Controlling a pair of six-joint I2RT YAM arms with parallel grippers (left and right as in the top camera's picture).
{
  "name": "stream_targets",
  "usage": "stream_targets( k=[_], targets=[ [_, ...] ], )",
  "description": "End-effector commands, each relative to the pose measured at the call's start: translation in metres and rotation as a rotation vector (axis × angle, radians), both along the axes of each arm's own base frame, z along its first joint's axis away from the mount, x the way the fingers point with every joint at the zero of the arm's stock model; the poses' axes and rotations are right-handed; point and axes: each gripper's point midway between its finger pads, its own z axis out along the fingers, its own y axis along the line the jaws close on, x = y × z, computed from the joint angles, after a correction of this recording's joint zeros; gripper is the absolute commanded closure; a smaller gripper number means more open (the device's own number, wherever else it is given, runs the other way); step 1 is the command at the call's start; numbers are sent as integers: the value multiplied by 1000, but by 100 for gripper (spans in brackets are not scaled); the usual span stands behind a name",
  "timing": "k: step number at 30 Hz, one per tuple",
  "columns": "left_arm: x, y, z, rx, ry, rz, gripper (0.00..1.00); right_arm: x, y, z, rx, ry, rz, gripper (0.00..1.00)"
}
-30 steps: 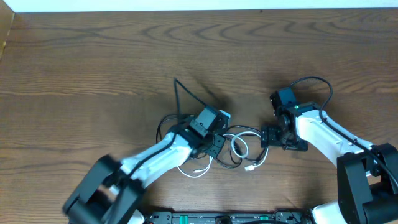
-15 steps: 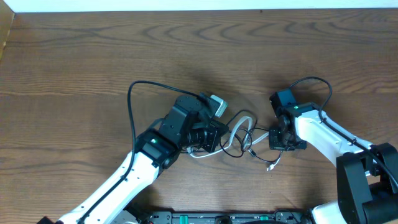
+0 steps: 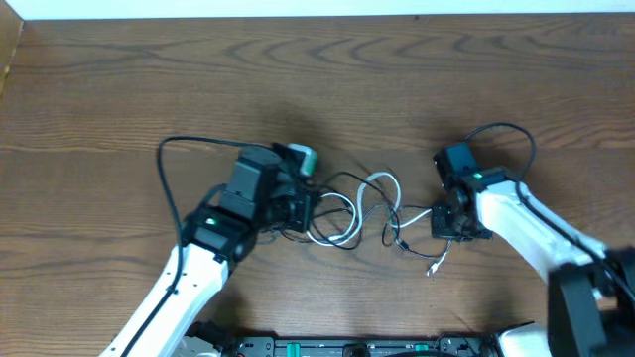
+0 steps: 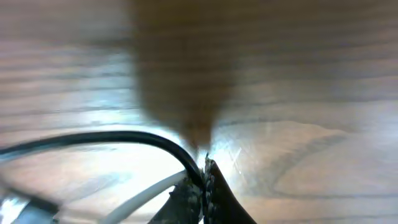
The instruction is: Untangle cables
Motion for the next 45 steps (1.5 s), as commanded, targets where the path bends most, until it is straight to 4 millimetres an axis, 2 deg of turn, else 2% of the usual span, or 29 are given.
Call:
stream_targets(
  k=[1,7,12,15,18,20,22,25,27,28,29,30,31,33,37,45],
  targets=[
    [12,33,3,24,-2,122,93,19,-11,39,-31,-170,-23,99],
    [26,82,15,15,-29,291,93,32,-46,90,-114,-393,-164,99],
    [34,123,33,3,-90,432,92,31,-79,130,-162,-552,-295,99],
    [35,142,41,-14,-107,513,93,28,-92,141,-152,-594,-369,99],
    [34,148,44,-52,-97,562,93,29,-86,139,-88,-587,-379,99],
    [33,139,47,-89,-91,524,92,31,-74,135,-20,-569,-356,99],
    [31,125,49,-140,-73,468,93,37,-52,132,82,-552,-263,99],
    [28,108,46,-173,-43,403,92,43,5,138,324,-543,43,99],
    [27,99,42,-171,-25,375,92,39,39,145,481,-540,212,99],
    [26,95,40,-170,-16,359,87,37,50,148,538,-538,264,99],
    [25,90,37,-168,-5,343,74,35,58,150,583,-534,296,99],
    [24,84,35,-166,6,325,57,33,64,151,614,-529,315,99],
    [23,78,32,-164,18,305,44,32,67,152,631,-524,323,99],
    [19,65,26,-161,42,258,34,30,72,153,659,-516,337,99],
    [11,36,16,-151,79,160,27,24,83,160,722,-524,405,99],
    [3,-22,8,-154,60,-28,27,15,99,174,839,-535,489,99]
  ],
)
